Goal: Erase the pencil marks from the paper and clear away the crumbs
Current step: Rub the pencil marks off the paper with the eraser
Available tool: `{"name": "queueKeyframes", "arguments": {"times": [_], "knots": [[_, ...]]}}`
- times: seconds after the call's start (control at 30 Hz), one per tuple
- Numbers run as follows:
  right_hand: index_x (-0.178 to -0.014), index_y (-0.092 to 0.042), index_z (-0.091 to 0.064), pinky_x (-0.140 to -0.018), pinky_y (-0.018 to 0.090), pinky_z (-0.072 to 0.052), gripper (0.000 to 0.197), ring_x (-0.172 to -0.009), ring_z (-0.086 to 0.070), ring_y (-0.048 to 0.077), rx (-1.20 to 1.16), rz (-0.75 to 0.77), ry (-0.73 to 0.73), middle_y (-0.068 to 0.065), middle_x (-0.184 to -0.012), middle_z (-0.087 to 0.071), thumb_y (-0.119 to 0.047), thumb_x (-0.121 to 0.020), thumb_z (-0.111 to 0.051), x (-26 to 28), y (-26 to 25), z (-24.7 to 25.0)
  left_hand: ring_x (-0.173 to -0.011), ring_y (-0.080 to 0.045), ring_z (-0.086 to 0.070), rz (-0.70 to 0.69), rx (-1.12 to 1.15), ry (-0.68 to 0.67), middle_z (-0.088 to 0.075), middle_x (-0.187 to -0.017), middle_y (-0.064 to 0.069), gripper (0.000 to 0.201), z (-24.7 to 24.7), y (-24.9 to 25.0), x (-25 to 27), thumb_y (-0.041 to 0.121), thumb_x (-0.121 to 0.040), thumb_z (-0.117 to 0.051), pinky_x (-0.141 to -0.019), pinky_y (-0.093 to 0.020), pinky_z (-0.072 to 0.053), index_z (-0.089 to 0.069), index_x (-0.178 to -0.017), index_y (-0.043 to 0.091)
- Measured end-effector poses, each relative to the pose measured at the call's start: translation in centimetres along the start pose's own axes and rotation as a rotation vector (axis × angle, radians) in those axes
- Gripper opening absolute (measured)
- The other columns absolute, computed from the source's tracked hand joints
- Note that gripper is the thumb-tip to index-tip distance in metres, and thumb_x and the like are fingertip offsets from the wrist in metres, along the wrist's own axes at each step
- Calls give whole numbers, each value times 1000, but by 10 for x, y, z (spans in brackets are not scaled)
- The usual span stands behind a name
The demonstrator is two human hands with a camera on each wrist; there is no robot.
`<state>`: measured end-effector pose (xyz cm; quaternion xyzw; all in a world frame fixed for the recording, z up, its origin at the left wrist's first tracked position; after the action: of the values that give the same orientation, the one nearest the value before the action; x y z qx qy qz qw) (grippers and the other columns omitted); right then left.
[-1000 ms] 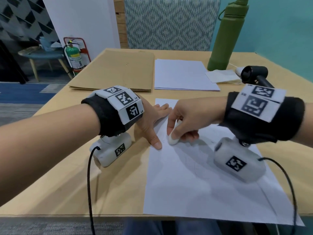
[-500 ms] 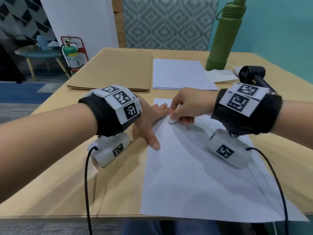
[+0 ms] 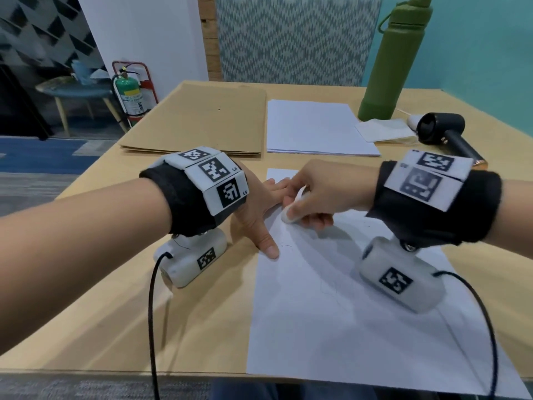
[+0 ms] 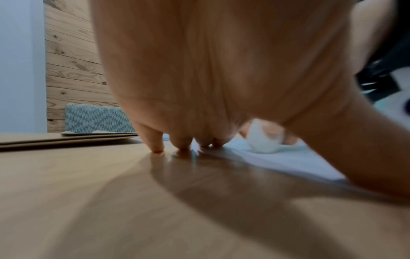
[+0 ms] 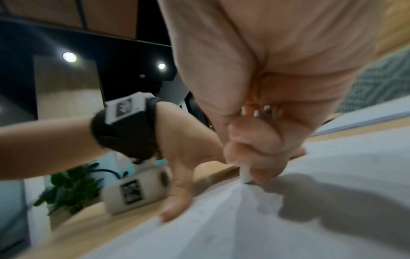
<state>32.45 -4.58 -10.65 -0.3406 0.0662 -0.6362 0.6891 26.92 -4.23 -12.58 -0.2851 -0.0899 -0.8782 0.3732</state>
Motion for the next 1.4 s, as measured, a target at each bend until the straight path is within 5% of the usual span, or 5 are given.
{"name": "queueKeyframes", "arguments": {"times": [0.63, 0.8, 0.97, 1.2, 1.4], "knots": [[-81, 0, -67, -36, 14, -39, 8, -39, -51, 11, -6, -67, 113, 11, -68, -65, -8, -81, -65, -1, -1, 12, -147, -16, 4, -65, 29, 26, 7, -156, 12, 104, -1, 4, -5, 49, -76, -69, -116, -40, -9, 5, -148, 34], [-78, -3, -67, -38, 13, -40, 8, -35, -50, 7, 24, -21, -47, 9, -66, -65, -11, -81, -65, 8, -13, -17, -117, 13, -14, -122, 165, 30, -16, -137, 11, 71, 2, 7, -7, 38, -84, -65, -81, 14, -12, -26, -143, 33], [-82, 1, -68, -37, 13, -40, 11, -33, -48, 6, 40, -66, 91, 10, -67, -66, -9, -82, -64, -1, -2, 11, -147, -16, 5, -50, 7, 6, 15, -156, 14, 107, -3, 1, -5, 51, -77, -67, -116, -39, -8, 11, -148, 35], [-87, -2, -69, -38, 12, -40, 14, -33, -49, 4, 50, -8, -126, 4, -63, -64, -15, -84, -65, 15, -12, -23, -146, -15, -5, -3, -43, -16, 16, -157, 9, 101, -4, 0, -1, 55, -78, -63, -115, -36, -14, 6, -148, 35], [-90, 4, -71, -37, 11, -40, 19, -30, -47, 3, 75, -83, 113, 6, -64, -65, -11, -82, -63, -1, 2, 19, -146, -12, 10, -41, -5, -2, 15, -157, 11, 115, -3, 0, -3, 53, -74, -68, -116, -40, -6, 20, -146, 36]]}}
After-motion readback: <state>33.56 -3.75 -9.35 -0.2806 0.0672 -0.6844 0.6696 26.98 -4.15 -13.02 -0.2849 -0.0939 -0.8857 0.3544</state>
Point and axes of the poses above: each hand's wrist, its own x-axis away from the middle knuckle, its own z-axis out of the back of the hand, y = z × x, the point moved 10 cm from there along -x, towards the middle knuckle
